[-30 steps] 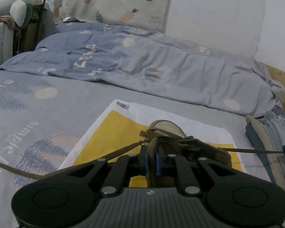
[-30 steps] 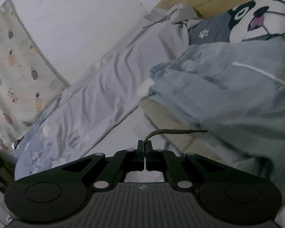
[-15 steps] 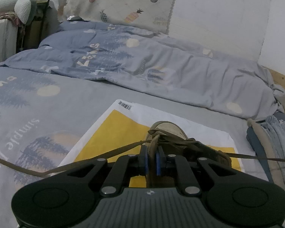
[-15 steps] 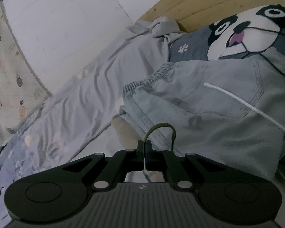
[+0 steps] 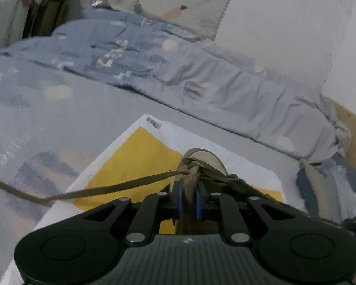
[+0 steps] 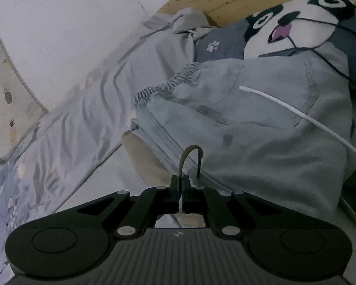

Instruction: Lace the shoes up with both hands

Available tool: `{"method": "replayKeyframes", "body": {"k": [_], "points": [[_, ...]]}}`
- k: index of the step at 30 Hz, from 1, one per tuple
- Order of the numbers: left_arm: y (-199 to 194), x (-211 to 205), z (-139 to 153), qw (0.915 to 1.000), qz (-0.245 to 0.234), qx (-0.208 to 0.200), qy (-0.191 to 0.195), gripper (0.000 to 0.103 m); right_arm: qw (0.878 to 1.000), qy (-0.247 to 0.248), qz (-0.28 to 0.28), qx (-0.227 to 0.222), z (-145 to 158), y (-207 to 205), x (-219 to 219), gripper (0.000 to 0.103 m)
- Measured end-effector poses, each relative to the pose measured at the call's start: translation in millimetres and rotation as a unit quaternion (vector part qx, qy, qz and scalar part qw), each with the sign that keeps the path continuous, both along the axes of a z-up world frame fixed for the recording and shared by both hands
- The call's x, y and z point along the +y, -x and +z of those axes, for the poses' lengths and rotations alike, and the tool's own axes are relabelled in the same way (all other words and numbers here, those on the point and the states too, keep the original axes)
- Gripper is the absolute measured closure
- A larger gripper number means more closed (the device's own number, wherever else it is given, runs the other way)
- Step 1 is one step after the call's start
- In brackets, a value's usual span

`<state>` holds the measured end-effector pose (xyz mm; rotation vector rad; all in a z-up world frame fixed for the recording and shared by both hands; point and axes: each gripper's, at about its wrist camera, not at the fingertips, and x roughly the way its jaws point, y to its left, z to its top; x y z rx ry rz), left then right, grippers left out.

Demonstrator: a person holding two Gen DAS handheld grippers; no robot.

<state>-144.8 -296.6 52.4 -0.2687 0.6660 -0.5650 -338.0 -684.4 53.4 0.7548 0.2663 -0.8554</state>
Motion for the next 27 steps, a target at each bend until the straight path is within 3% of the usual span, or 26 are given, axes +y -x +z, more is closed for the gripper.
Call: {"method": "replayKeyframes", "body": {"k": [4,10,12,15,18,23,27], "points": [[-2,8,-2,0.9994,0.002,0.017,0.031,0.092,1.000,0.008,-0.019,0.019,0,-3,3,0.099],[-2,25,-1,0.9958,0.011,0.026,0.087,0.089,0.998,0.001,-0.057,0.014,2,0,3,0.079],[-1,29,1,0.9945,0.015,0.020,0.102,0.089,0.997,0.006,-0.074,0.012,5,3,5,0.067],[-5,34,-2,0.9898,0.013,0.038,0.137,0.089,0.995,0.010,-0.100,0.006,8,6,7,0.066],[-12,41,-12,0.9795,0.019,0.079,0.184,0.089,0.996,0.014,-0.090,-0.003,11,2,13,0.063],[-26,51,-34,0.9536,0.037,0.152,0.257,0.086,0.999,0.040,-0.003,-0.027,19,-22,39,0.060],[-32,54,-47,0.9390,0.048,0.176,0.292,0.082,0.994,0.070,0.072,-0.036,26,-43,66,0.059]]}}
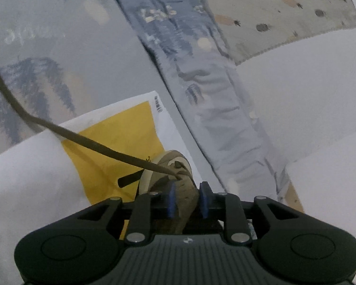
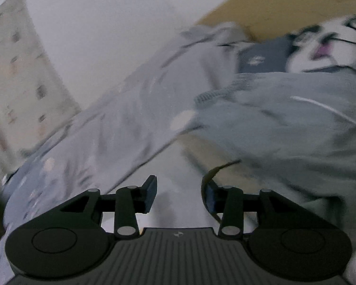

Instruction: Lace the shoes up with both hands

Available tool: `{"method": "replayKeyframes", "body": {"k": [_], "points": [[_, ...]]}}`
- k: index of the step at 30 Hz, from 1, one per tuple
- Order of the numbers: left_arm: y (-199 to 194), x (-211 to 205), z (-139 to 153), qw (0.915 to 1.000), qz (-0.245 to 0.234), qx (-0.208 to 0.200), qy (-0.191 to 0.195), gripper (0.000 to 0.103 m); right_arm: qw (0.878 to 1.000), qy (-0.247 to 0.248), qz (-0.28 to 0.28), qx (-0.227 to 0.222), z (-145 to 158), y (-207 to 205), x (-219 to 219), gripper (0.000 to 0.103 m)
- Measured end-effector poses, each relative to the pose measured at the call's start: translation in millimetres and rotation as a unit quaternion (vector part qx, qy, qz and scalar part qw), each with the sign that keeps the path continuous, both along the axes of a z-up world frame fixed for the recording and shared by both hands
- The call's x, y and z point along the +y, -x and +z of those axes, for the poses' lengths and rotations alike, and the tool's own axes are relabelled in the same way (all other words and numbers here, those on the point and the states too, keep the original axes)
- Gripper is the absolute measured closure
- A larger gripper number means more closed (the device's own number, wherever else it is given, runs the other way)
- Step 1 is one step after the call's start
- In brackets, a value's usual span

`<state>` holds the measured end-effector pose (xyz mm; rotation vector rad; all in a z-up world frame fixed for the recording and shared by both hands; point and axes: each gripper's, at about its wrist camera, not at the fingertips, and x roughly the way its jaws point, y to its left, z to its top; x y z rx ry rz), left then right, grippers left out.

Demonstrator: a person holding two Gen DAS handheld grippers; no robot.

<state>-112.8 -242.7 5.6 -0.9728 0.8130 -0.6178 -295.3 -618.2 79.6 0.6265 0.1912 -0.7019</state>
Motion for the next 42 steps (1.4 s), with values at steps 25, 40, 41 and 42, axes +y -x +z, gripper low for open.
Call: {"method": "replayKeyframes", "body": {"k": [25,40,41,42], "points": [[-29,2,-36,0.9940,0.075,0.055,0.057,0.078,0.967,0.109,0.228,-0.003,12,-59,97,0.041],[-38,5,-31,0.9952,0.071,0.055,0.039,0.078,0.836,0.408,0.281,0.237,-23,-65,117,0.016],[-39,5,-30,0.9953,0.070,0.055,0.038,0.078,0.830,0.411,0.292,0.238,-25,-64,119,0.016],[-39,5,-30,0.9954,0.069,0.055,0.037,0.079,0.831,0.404,0.299,0.236,-27,-63,118,0.016]]}}
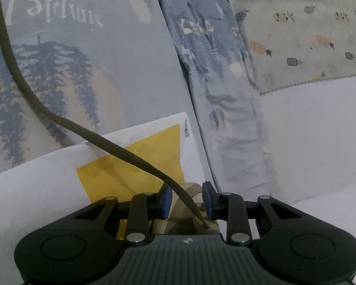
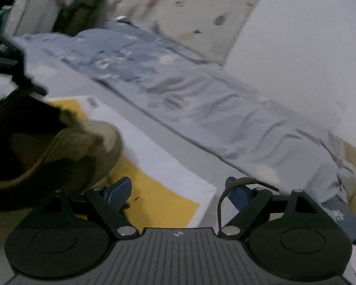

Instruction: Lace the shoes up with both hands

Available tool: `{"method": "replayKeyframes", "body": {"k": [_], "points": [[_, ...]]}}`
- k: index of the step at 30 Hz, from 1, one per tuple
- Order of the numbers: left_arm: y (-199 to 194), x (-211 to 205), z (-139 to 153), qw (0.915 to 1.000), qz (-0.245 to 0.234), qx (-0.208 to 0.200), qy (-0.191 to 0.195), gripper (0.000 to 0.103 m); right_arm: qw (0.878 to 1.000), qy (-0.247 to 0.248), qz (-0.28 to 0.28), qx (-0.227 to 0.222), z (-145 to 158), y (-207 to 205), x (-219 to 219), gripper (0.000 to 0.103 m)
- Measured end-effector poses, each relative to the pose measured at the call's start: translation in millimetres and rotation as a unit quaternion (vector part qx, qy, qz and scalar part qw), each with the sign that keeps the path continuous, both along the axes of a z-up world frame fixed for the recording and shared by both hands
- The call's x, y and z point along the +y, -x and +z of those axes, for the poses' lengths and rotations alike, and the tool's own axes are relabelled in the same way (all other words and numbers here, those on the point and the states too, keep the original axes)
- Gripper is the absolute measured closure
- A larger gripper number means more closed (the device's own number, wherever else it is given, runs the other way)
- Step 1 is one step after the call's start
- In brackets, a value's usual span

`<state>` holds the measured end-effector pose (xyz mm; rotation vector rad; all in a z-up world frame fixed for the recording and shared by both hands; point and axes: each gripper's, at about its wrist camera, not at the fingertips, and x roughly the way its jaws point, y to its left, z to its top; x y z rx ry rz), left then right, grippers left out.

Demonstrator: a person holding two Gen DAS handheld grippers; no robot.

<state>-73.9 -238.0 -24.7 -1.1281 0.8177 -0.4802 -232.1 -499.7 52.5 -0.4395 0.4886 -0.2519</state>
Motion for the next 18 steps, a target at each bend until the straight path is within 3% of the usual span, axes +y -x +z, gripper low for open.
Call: {"method": "replayKeyframes", "body": {"k": [3,6,9,14,18], "points": [[-1,0,0,1.0000,-0.001,-0.001,0.001,0.082,0.999,-0.041,0.016,0.000,-1,3,-3,0.016],[-1,0,1,1.0000,-0.002,-0.009,-0.001,0.098,0.997,-0.071,0.021,-0.023,8,8,-4,0.016],[0,2,7,0.9995,-0.001,-0.030,-0.007,0.101,0.993,-0.105,0.029,-0.049,18,12,-4,0.015],[7,0,35,0.9940,-0.020,-0.106,-0.019,0.102,0.985,-0.140,0.066,-0.074,34,18,8,0.014],[15,-2,60,0.9833,-0.041,-0.174,-0.035,0.102,0.973,-0.154,0.152,-0.075,49,25,31,0.014]]}}
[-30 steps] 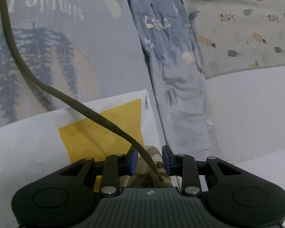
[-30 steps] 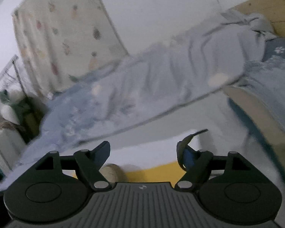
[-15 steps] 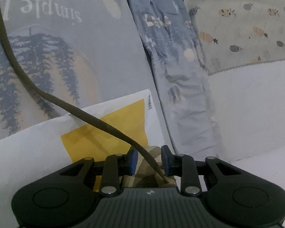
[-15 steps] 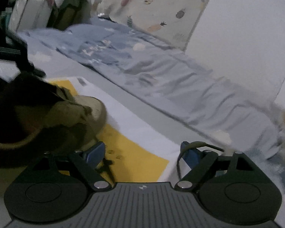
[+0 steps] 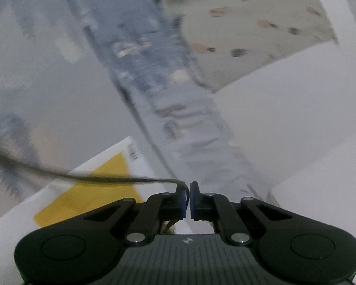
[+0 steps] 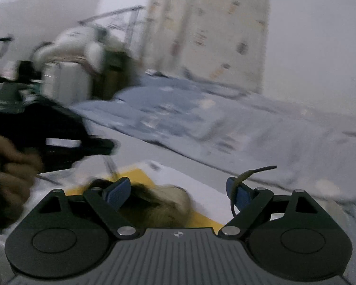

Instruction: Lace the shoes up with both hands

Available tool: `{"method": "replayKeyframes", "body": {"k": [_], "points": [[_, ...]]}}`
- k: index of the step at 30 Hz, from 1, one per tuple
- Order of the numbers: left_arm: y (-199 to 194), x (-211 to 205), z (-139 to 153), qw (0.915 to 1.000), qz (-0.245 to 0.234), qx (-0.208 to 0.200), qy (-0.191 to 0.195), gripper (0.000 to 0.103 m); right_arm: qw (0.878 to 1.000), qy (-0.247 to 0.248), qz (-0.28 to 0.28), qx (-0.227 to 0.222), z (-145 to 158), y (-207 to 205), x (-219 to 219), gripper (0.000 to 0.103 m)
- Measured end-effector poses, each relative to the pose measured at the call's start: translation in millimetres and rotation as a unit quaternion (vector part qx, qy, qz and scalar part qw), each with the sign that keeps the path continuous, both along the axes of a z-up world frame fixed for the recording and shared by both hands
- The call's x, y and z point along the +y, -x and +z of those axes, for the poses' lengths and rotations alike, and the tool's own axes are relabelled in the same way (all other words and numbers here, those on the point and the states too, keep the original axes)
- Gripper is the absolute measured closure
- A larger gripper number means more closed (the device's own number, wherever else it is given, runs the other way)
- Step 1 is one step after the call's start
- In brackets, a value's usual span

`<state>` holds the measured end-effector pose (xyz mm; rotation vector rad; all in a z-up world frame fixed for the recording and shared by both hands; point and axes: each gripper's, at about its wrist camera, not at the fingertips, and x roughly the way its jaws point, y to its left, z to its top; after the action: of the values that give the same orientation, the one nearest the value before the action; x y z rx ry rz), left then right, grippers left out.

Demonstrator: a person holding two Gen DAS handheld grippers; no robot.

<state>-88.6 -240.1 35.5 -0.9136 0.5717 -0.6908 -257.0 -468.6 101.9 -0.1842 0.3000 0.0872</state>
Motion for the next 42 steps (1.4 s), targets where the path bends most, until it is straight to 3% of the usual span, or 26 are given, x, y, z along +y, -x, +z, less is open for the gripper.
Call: {"method": "replayKeyframes", "body": {"k": [4,6,11,15,18,21,23,25,27,30,33,35,37,38,39,41,42], "points": [[3,0,13,0.9992,-0.019,-0.032,-0.017,0.102,0.984,-0.036,0.156,0.075,5,4,18,0.014],[4,-1,18,0.9982,-0.029,-0.045,-0.027,0.102,0.978,-0.013,0.185,0.091,4,7,31,0.014],[16,-8,43,0.9860,-0.065,-0.132,-0.079,0.102,0.983,0.058,0.150,0.086,2,5,42,0.014],[29,-10,52,0.9784,-0.096,-0.167,-0.076,0.102,0.982,0.107,0.129,0.091,1,5,44,0.014],[34,-12,55,0.9749,-0.106,-0.176,-0.085,0.102,0.987,0.099,0.098,0.086,4,-1,33,0.014],[37,-14,54,0.9742,-0.105,-0.177,-0.092,0.102,0.995,0.042,-0.006,0.087,3,-10,2,0.014],[38,-14,54,0.9744,-0.105,-0.175,-0.094,0.102,0.992,-0.041,-0.057,0.105,-4,-17,-29,0.014],[39,-15,53,0.9743,-0.107,-0.173,-0.097,0.102,0.973,-0.160,-0.066,0.150,-16,-24,-63,0.009],[42,-15,53,0.9735,-0.110,-0.174,-0.100,0.102,0.944,-0.255,-0.058,0.199,-26,-28,-89,0.007],[42,-19,52,0.9708,-0.115,-0.178,-0.113,0.102,0.927,-0.277,-0.055,0.248,-27,-28,-103,0.007],[44,-22,53,0.9670,-0.115,-0.187,-0.128,0.102,0.945,-0.199,-0.048,0.257,-17,-17,-95,0.006],[45,-23,53,0.9644,-0.117,-0.194,-0.136,0.102,0.965,-0.092,-0.082,0.233,-13,-10,-85,0.006],[45,-24,52,0.9643,-0.117,-0.194,-0.137,0.102,0.972,0.035,-0.115,0.202,-14,-4,-71,0.006],[45,-25,52,0.9646,-0.117,-0.193,-0.136,0.102,0.967,0.106,-0.127,0.191,-18,-2,-63,0.006],[45,-25,52,0.9648,-0.117,-0.192,-0.136,0.102,0.955,0.183,-0.132,0.193,-27,-3,-54,0.006],[45,-26,51,0.9652,-0.115,-0.190,-0.138,0.102,0.918,0.317,-0.125,0.204,-48,-2,-41,0.006],[45,-27,51,0.9655,-0.115,-0.188,-0.138,0.102,0.905,0.345,-0.122,0.217,-57,-2,-40,0.006]]}}
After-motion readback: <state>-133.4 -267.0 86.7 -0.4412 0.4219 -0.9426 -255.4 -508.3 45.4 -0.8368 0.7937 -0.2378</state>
